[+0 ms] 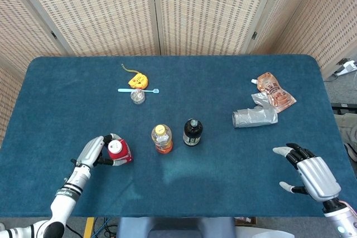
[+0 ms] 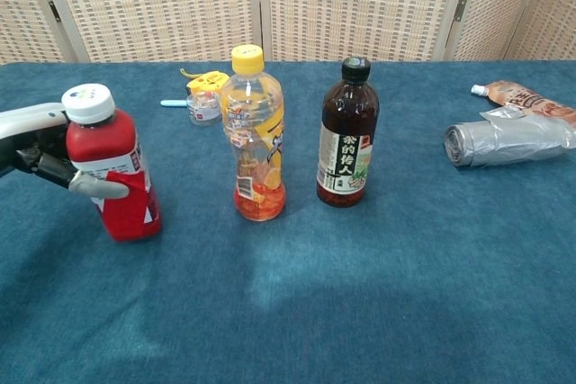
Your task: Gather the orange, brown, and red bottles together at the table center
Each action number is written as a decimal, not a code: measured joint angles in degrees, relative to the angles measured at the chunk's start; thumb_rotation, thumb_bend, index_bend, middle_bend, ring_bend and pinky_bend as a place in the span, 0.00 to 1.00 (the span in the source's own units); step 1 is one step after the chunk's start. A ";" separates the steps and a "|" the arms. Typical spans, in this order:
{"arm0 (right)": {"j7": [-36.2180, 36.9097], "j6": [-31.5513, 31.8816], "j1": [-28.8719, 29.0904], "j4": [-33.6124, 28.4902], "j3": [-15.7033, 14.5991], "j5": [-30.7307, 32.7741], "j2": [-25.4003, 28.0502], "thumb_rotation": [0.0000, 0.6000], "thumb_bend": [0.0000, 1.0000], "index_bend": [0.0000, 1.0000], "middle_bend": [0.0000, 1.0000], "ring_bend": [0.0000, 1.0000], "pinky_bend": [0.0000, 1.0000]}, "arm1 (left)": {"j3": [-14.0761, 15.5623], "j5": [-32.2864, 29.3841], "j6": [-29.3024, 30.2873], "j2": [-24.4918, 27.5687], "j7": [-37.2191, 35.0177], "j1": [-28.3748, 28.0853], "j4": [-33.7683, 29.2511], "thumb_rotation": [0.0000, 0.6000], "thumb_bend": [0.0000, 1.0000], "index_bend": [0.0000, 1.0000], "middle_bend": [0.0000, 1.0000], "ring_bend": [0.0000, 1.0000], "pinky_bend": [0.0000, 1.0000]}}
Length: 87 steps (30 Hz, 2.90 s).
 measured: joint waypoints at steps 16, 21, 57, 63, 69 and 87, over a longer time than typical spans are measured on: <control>-0.04 -0.62 0.09 0.16 0.23 0.81 -0.02 1.00 0.00 0.25 0.29 0.16 0.32 | -0.56 -3.29 0.56 -2.02 3.48 -2.26 1.03 1.00 0.02 0.43 0.39 0.39 0.39; -0.12 -0.69 0.10 0.14 0.20 0.72 -0.06 1.00 0.00 0.25 0.29 0.16 0.32 | -0.57 -3.89 0.46 -2.28 4.10 -2.77 1.09 1.00 0.02 0.43 0.39 0.39 0.39; 0.16 -0.73 0.12 0.11 0.32 0.73 0.11 1.00 0.00 0.25 0.29 0.16 0.32 | 0.55 -6.69 0.22 -0.16 6.21 -3.66 -1.07 1.00 0.02 0.01 0.09 0.19 0.39; -0.10 -0.97 0.15 0.18 0.32 0.87 0.00 1.00 0.00 0.25 0.29 0.16 0.32 | 1.79 -5.99 1.23 3.11 6.95 -2.52 -4.10 1.00 0.02 0.00 0.09 0.18 0.38; -0.95 -1.41 0.17 0.26 0.38 1.44 -0.18 1.00 0.00 0.25 0.29 0.16 0.32 | 3.37 -3.27 3.07 5.88 7.00 -0.72 -5.49 1.00 0.02 0.00 0.09 0.18 0.37; -9.50 -4.73 0.49 -2.18 2.22 9.22 1.18 1.00 0.00 0.25 0.29 0.16 0.32 | 11.27 17.27 21.30 9.62 12.04 9.33 -1.73 1.00 0.02 0.05 0.09 0.16 0.36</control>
